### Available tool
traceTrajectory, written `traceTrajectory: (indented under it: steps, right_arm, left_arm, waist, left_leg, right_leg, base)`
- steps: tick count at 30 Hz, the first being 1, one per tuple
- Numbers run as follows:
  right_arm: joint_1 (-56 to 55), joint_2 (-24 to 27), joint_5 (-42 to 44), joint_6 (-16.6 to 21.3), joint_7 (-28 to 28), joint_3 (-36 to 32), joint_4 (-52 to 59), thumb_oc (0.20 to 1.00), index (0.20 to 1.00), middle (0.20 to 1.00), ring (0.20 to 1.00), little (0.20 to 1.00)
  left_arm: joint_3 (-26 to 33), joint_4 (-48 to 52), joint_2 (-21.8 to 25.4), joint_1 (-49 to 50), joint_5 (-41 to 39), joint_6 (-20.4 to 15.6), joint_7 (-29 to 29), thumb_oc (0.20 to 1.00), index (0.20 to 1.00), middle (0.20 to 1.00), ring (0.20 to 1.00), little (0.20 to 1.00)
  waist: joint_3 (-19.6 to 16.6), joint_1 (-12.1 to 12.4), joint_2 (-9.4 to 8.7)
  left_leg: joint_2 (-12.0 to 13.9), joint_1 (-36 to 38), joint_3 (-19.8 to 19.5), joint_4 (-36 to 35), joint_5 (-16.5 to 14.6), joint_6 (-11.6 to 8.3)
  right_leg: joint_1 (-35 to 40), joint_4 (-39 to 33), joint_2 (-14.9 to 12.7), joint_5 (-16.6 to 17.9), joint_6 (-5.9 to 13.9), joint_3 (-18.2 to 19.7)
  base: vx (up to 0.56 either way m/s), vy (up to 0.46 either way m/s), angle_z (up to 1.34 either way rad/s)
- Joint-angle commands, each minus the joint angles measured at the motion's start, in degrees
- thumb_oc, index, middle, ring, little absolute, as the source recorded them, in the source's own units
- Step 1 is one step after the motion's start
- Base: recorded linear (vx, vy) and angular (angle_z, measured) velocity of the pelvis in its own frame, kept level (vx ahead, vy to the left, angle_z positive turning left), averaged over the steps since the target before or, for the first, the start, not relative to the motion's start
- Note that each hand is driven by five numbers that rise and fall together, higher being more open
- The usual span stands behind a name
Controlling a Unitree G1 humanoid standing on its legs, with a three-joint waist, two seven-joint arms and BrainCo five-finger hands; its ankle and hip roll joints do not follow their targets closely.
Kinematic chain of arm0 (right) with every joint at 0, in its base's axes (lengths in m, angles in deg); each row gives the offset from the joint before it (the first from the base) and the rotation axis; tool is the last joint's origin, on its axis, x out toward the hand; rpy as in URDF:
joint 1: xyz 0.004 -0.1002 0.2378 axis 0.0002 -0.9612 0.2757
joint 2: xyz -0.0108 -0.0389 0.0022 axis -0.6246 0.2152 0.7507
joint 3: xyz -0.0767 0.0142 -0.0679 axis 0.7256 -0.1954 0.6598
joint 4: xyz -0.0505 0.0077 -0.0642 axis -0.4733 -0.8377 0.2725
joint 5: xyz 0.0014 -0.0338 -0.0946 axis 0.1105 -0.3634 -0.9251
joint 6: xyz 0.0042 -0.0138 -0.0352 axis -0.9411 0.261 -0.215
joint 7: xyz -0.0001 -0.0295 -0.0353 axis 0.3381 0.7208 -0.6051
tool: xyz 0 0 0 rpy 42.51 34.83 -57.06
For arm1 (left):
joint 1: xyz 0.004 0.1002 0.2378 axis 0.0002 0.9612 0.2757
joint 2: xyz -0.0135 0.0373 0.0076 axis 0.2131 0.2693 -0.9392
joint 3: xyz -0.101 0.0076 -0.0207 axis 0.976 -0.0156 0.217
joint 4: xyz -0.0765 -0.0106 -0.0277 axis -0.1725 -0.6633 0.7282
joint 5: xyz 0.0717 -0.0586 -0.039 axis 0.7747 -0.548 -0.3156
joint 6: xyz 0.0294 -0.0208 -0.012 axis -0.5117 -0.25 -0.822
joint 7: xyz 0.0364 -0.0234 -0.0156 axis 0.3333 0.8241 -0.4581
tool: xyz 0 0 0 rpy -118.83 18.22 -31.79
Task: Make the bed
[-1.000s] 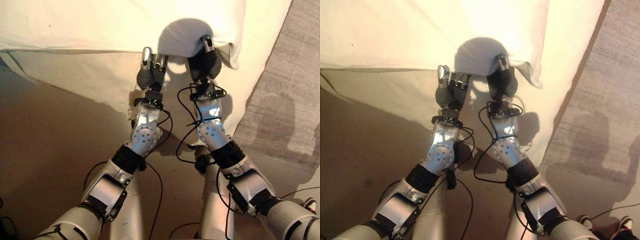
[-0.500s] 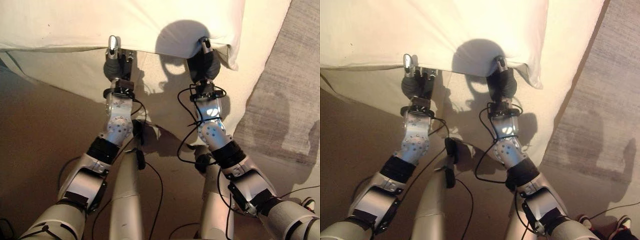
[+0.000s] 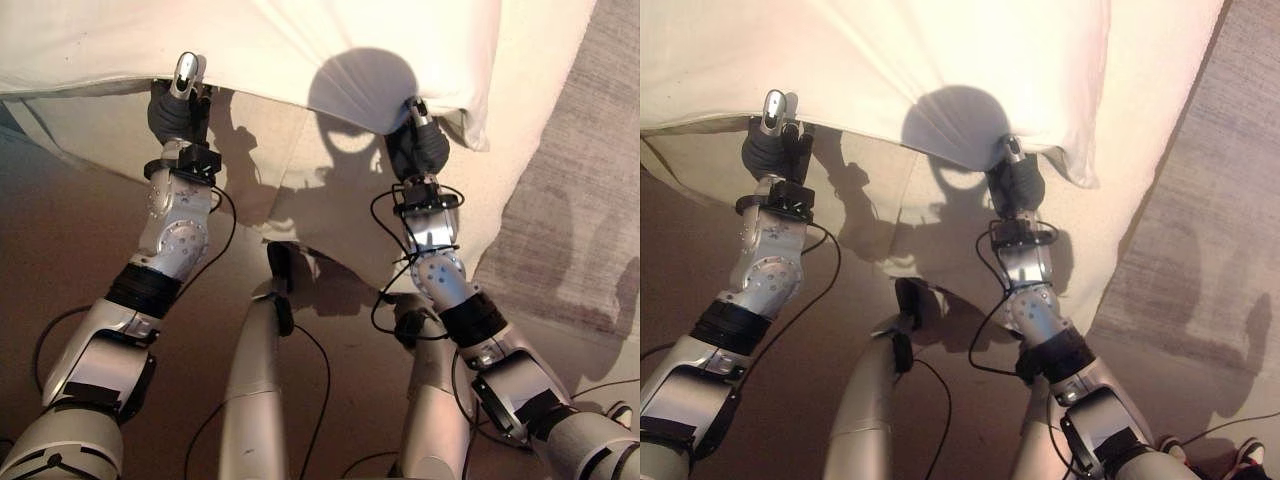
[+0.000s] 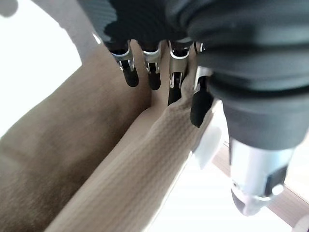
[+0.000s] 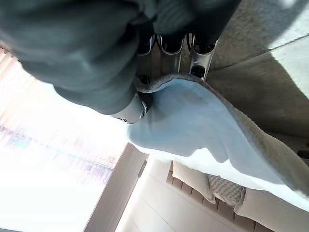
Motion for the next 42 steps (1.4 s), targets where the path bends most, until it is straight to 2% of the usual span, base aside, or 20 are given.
traceTrajectory:
  steps: [1,9,26,27,36,42]
  right_arm:
    - [-10.31,5.15,-3.74,1.10,-3.38,-3.24,8.24,0.200,0.200,0.200,0.200,0.200]
    - [-15.40,7.35,-3.99,-0.04,-4.08,-5.26,9.00,0.200,0.200,0.200,0.200,0.200]
    - [-16.94,7.79,-4.32,-0.60,-4.30,-5.97,9.41,0.200,0.200,0.200,0.200,0.200]
    - [-17.34,7.78,-4.47,-0.67,-4.52,-5.97,9.38,0.200,0.200,0.200,0.200,0.200]
    - [-17.77,7.90,-4.59,-0.97,-5.06,-6.28,9.49,0.200,0.200,0.200,0.200,0.200]
    - [-18.35,7.66,-5.06,-0.47,-4.14,-7.26,9.52,0.200,0.200,0.200,0.200,0.200]
  left_arm:
    - [5.77,0.29,2.18,-2.97,4.38,-3.68,-0.72,1.000,1.000,1.000,1.000,1.000]
    - [7.44,0.43,4.37,-3.36,5.13,-4.43,0.12,1.000,1.000,1.000,1.000,1.000]
    - [11.68,-0.73,5.40,-1.95,4.73,-5.97,1.68,1.000,1.000,1.000,1.000,1.000]
    - [12.01,-1.04,5.89,-2.16,5.29,-6.14,2.05,0.200,0.200,0.200,0.200,0.200]
    - [14.31,-0.90,5.58,-1.14,7.22,-7.08,3.27,0.200,0.200,0.200,0.200,0.200]
    - [17.28,1.41,3.83,3.31,8.83,-7.15,3.49,0.200,0.200,0.200,0.200,0.200]
  waist:
    - [-1.26,0.52,3.31]
    - [-1.26,-0.14,2.88]
    - [-1.26,0.17,3.33]
    - [-1.26,0.22,3.54]
    - [-1.26,0.29,3.44]
    - [-1.26,0.46,3.57]
  left_leg:
    - [-2.64,8.12,1.49,-4.83,-5.56,-0.25]
    - [-2.87,8.51,1.54,-4.67,-5.96,-0.03]
    - [-3.16,8.96,1.93,-4.64,-6.56,0.61]
    - [-3.17,9.12,1.99,-4.51,-6.73,0.67]
    - [-3.23,9.08,2.46,-4.02,-7.22,0.90]
    - [-3.46,10.30,2.73,-3.90,-7.25,1.14]
  right_leg:
    - [-5.63,7.17,0.08,6.26,7.96,3.22]
    - [-5.53,7.37,-0.25,7.06,8.30,3.54]
    - [-5.33,7.98,-0.33,6.89,8.30,3.59]
    - [-5.35,8.15,-0.34,6.83,8.29,3.61]
    - [-5.69,8.65,-0.45,6.47,8.11,4.11]
    - [-5.09,9.04,-0.47,6.74,8.08,4.86]
  base:
    - [0.01,0.039,0.00]
    - [0.00,0.014,0.00]
    - [0.01,0.024,0.00]
    - [0.00,0.000,0.00]
    - [0.01,0.011,0.00]
    - [0.00,0.023,-0.02]
